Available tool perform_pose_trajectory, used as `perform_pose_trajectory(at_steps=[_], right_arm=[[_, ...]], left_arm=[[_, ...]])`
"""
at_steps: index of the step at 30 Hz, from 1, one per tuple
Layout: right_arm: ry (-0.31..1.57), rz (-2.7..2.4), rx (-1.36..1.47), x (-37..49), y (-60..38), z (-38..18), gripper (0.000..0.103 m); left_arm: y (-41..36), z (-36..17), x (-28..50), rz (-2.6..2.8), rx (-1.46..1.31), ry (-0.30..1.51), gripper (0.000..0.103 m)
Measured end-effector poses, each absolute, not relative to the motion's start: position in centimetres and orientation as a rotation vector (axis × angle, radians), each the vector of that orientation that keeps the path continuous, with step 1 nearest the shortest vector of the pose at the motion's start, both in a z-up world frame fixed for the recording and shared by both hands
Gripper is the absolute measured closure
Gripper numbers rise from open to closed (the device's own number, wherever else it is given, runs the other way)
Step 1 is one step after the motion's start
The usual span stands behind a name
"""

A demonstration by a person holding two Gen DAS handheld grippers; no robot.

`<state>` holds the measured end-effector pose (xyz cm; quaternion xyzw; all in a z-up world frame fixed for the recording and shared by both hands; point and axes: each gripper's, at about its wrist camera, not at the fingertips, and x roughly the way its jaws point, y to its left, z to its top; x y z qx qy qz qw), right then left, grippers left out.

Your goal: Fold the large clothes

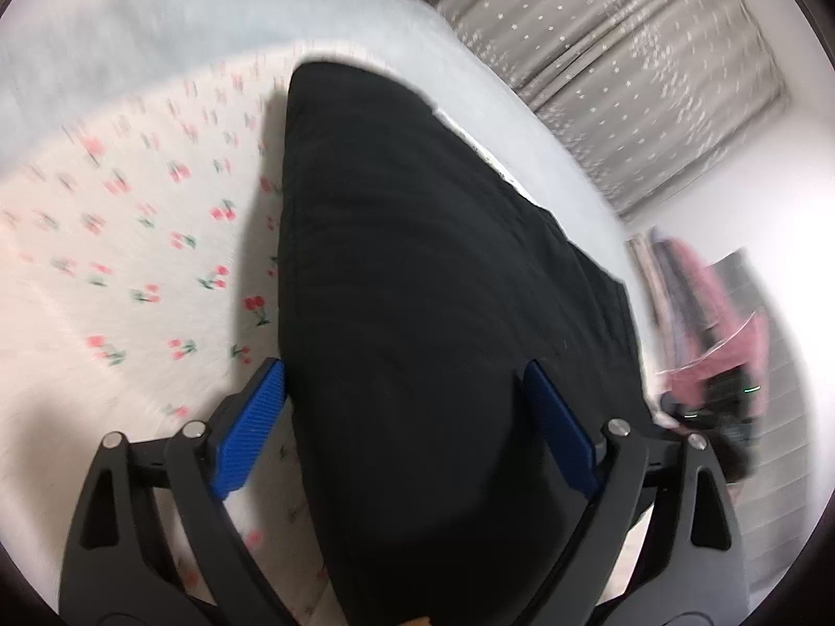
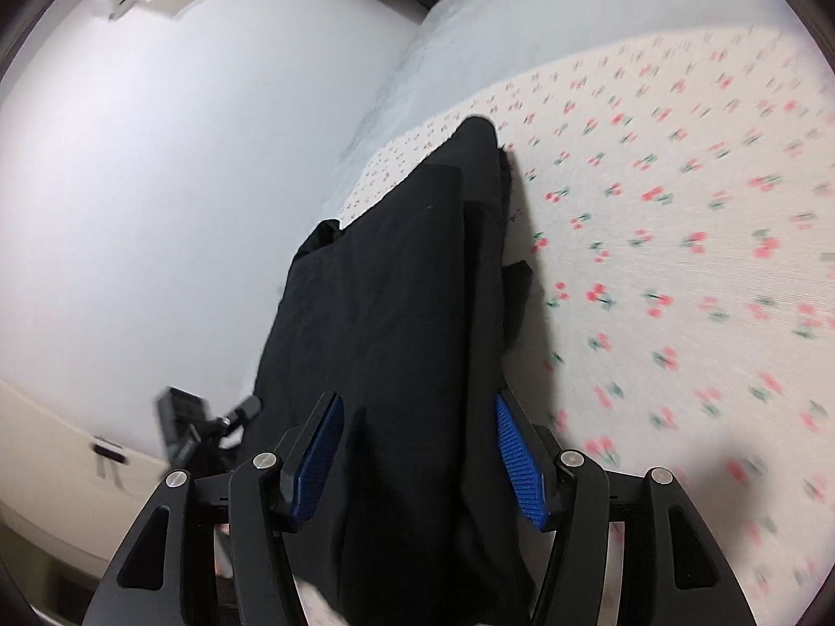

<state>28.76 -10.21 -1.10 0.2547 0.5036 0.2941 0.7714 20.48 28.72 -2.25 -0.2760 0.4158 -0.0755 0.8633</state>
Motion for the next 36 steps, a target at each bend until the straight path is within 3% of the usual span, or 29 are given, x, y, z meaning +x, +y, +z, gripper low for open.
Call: perform_pose_trajectory(at_steps=[2,4,7,11,22,31,36], right_arm=[[1.067,0.621,0.508,26.2,-10.8,0.3,0.042],[1.053,0.596,0.472,23.8,-11.5,1.5,0.030],[1.061,0.500,0.402,21.4,-10.9,2.6,0.021],[1.046,0.456,0.314,17.5,-9.4,4.5,0.019],[1.062,0.237,0.118,9.4,-9.0,1.4,0.016],[0.986,0.139,-0.098,7.3,-7.5,0.4,0.016],[1.003,0.129,-0.067,7.6,-7.9,-0.5,0.016]], left_arm=[[26.0,-0.3,18.6,-0.119,-0.468,0.849,0.010],[23.5,1.3,16.9,-0.083,-0.375,0.836,0.009],[20.6,2.4,14.1,0.003,-0.294,0.869,0.008],[19.2,1.9,10.4,0.026,-0.259,0.910,0.005],[13.0,-1.7,5.1,0.135,-0.224,0.955,0.001],[10.9,-2.8,3.0,0.199,-0.110,0.862,0.001],[10.5,-3.4,2.9,0.182,-0.097,0.885,0.001]])
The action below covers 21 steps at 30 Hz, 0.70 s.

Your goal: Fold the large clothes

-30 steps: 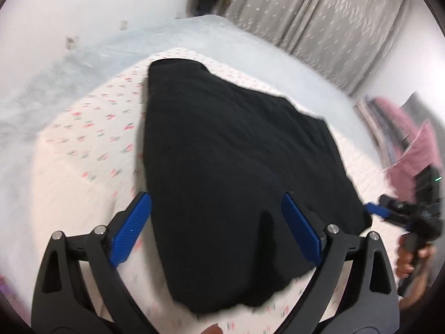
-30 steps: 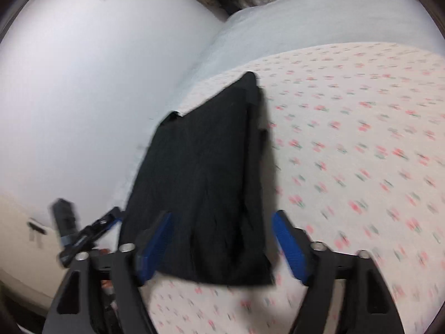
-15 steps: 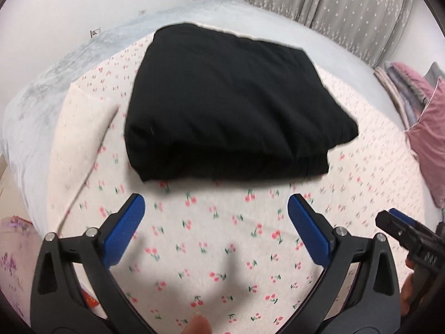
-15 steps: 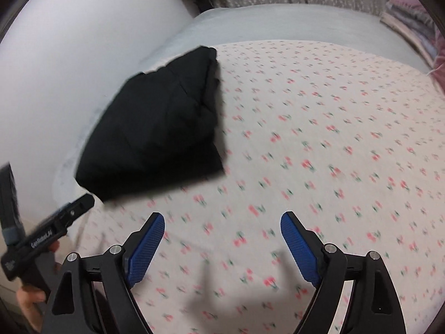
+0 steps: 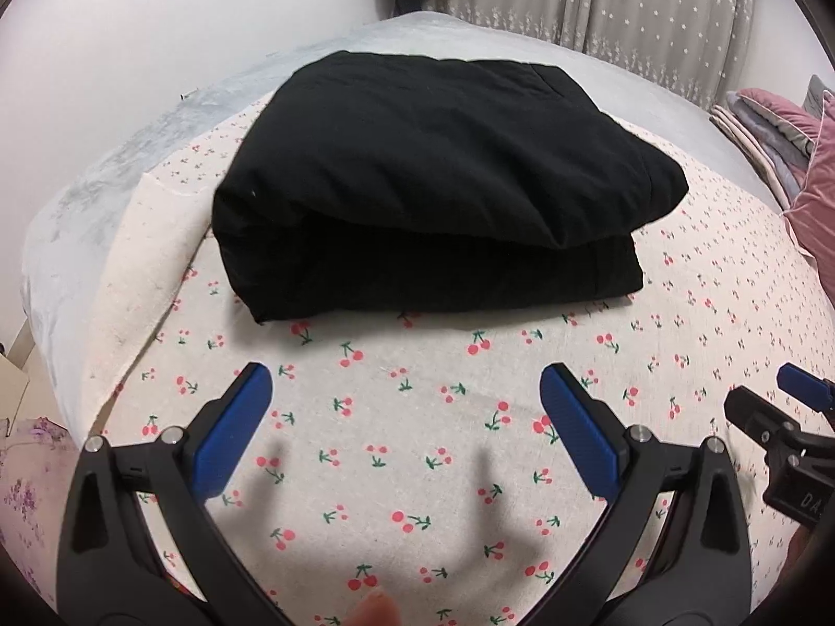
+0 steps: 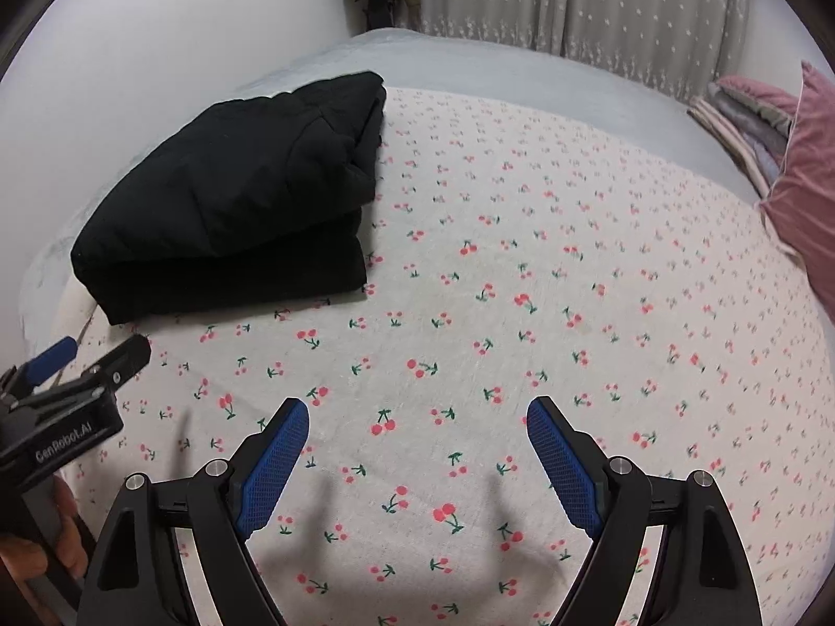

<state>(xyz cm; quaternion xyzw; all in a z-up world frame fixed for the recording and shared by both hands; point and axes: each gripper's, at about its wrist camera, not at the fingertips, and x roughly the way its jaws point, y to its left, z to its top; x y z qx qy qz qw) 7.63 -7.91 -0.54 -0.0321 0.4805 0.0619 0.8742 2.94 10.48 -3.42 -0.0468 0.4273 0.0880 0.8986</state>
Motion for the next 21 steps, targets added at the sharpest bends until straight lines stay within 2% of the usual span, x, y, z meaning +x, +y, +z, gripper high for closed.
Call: perform_pose_trajectory(at_steps=[21], right_arm=[[1.008,0.157,-0.091,7.8,-6.8,-1.8,0.016]], left_arm=[[10.3,-4.1,2.5,0.181,-0.099,0.904,0.001]])
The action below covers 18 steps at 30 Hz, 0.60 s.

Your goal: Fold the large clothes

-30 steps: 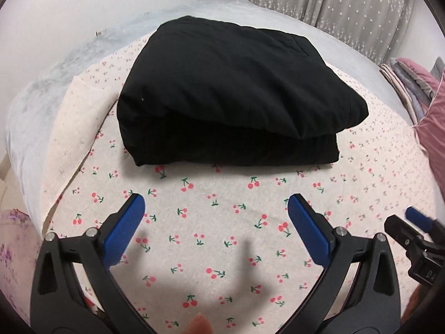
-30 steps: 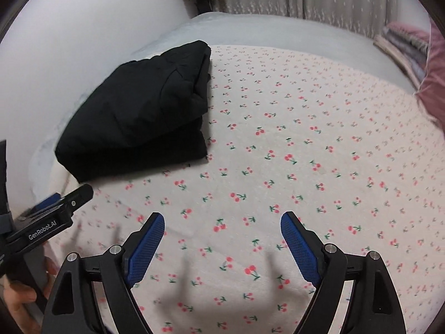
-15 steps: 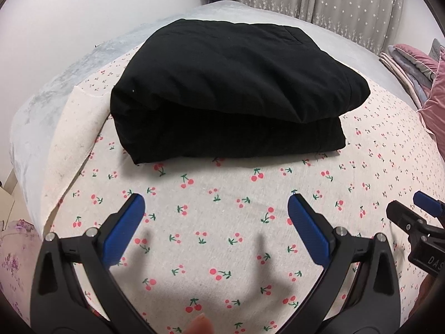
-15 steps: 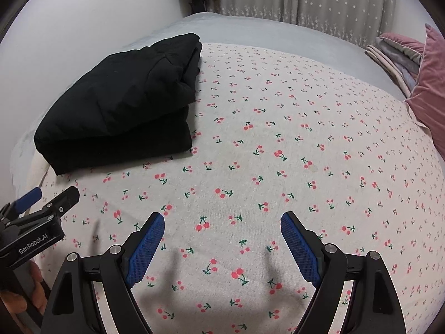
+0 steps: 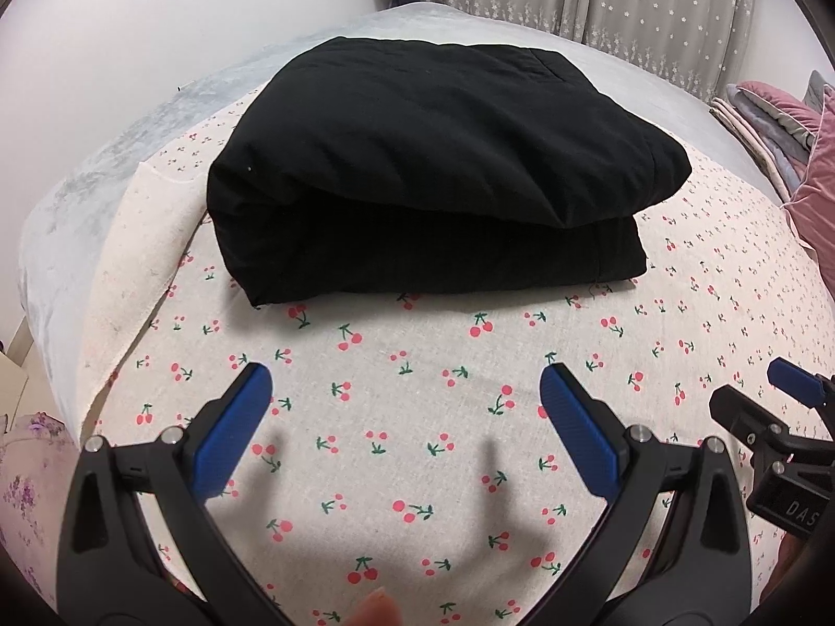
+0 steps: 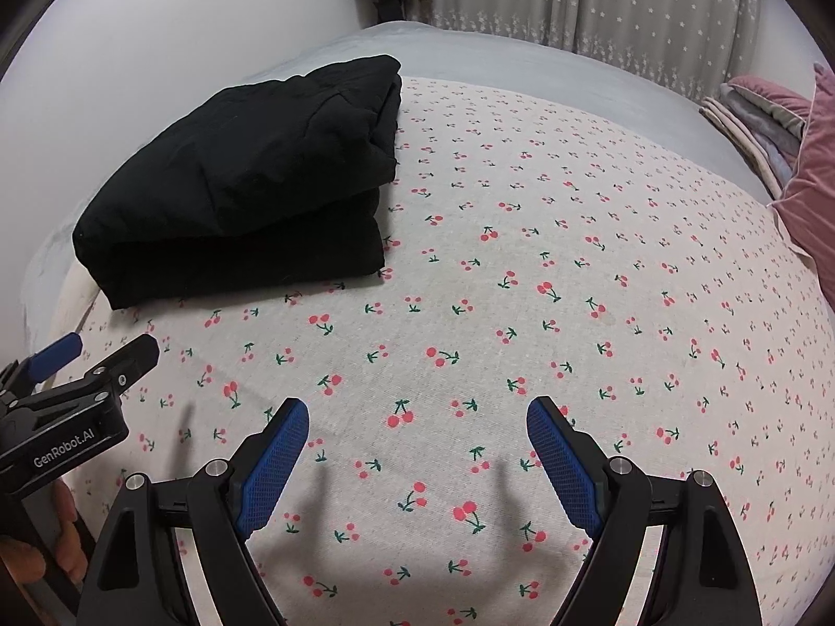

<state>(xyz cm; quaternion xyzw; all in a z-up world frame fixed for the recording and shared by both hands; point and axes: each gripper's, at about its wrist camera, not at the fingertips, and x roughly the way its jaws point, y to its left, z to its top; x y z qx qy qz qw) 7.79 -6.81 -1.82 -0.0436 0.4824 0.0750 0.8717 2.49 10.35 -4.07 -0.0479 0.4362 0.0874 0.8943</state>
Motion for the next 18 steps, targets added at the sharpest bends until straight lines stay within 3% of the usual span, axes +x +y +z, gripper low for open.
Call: perform_pose_trajectory(at_steps=[18], right_arm=[[1.018,0.173,-0.102,7.82,-6.56,-2.15,0.016]], left_arm=[[9.97,-4.14,2.23,0.183,-0.093,0.908,0.001]])
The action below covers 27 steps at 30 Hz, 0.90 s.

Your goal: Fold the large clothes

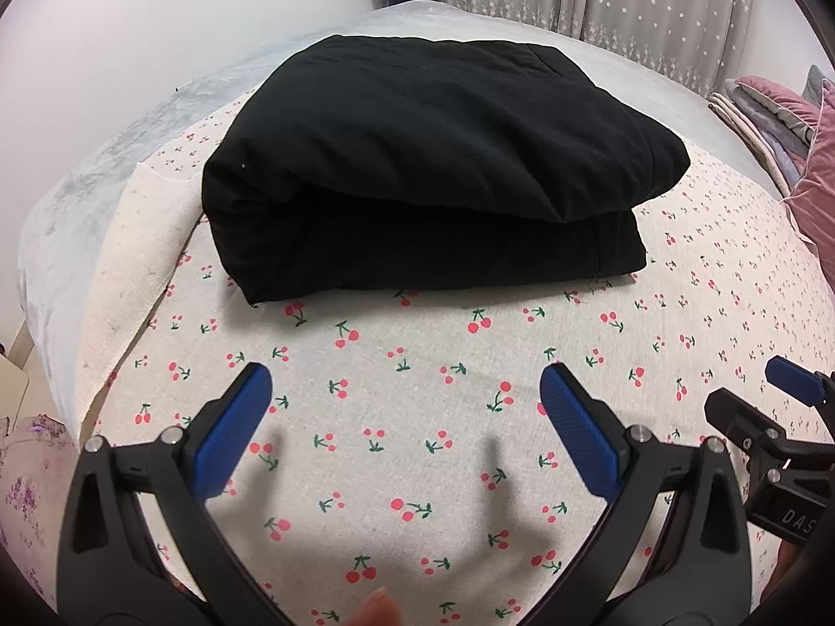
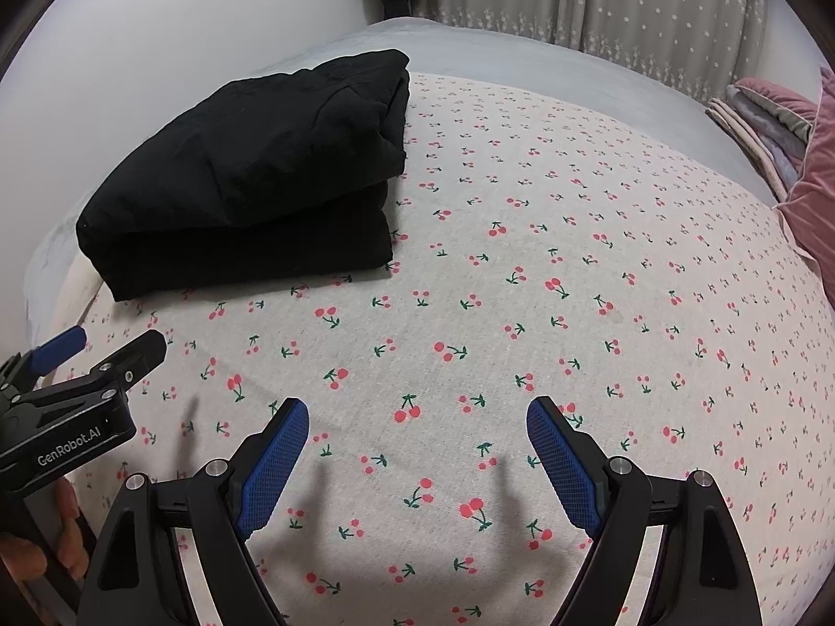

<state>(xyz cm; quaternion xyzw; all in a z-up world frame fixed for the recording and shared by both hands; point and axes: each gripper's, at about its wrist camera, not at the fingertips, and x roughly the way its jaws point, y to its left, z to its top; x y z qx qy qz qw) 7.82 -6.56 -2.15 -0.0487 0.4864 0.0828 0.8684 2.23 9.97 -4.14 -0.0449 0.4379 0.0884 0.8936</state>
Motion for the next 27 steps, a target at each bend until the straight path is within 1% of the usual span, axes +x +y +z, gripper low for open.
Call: perform_pose_trajectory(at_steps=[22,27], right_arm=[[1.024,0.176,-0.104,7.9,-6.5,-2.4,0.016],[1.012,0.158,-0.107,7.6,-6.8,-2.2,0.016]], left_arm=[[10.1,-4.2,2.4,0.190,-0.077,0.918,0.001],[8.5,-4.1,2.6,0.154,-0.064,0.917,0.001]])
